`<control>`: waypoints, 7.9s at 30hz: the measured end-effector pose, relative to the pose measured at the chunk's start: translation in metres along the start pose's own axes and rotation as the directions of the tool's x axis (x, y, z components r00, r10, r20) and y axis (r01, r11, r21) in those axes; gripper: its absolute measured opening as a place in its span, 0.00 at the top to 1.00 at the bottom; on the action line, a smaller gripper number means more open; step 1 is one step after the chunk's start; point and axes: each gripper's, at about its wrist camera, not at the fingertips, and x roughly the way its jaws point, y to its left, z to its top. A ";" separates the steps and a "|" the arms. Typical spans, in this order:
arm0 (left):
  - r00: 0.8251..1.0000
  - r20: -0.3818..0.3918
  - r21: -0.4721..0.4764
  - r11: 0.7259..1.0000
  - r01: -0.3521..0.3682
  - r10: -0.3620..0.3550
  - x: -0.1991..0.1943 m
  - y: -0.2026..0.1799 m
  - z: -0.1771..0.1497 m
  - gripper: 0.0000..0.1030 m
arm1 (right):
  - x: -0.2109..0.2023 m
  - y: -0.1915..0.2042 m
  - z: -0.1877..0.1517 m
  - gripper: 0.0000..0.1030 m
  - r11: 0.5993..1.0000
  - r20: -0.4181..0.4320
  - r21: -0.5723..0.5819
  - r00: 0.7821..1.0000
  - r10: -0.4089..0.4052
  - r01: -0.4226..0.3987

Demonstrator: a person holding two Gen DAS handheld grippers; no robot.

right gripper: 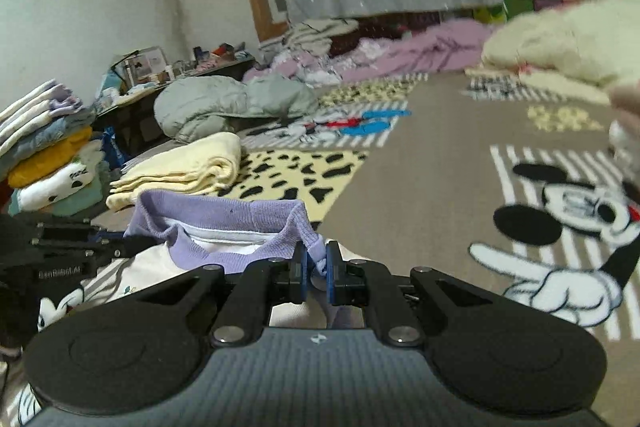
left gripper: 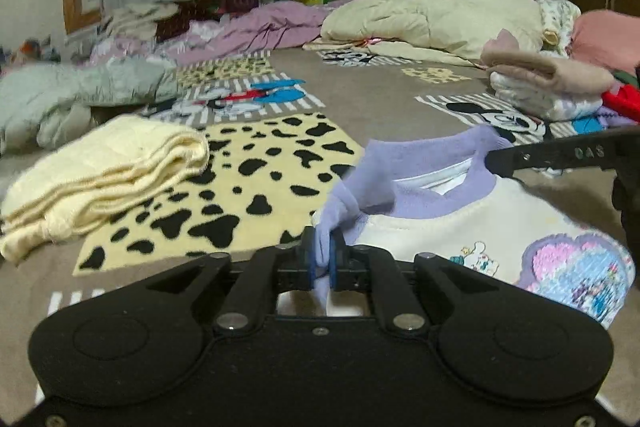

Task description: Fold clothes

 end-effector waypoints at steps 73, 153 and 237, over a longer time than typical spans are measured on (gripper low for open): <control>0.968 -0.031 -0.672 0.722 0.165 -0.250 -0.018 0.032 -0.054 0.63 | -0.024 -0.017 -0.057 0.36 0.953 -0.108 0.292 0.987 0.119 -0.083; 0.946 0.320 -0.811 0.499 0.305 -0.059 -0.151 0.179 0.003 0.82 | -0.006 0.122 0.035 0.80 0.796 0.101 0.353 0.866 0.490 -0.492; 0.975 0.025 -0.256 0.944 -0.209 0.222 -0.368 -0.145 0.024 0.00 | -0.397 0.167 -0.038 0.00 0.977 0.148 0.178 0.979 -0.141 0.113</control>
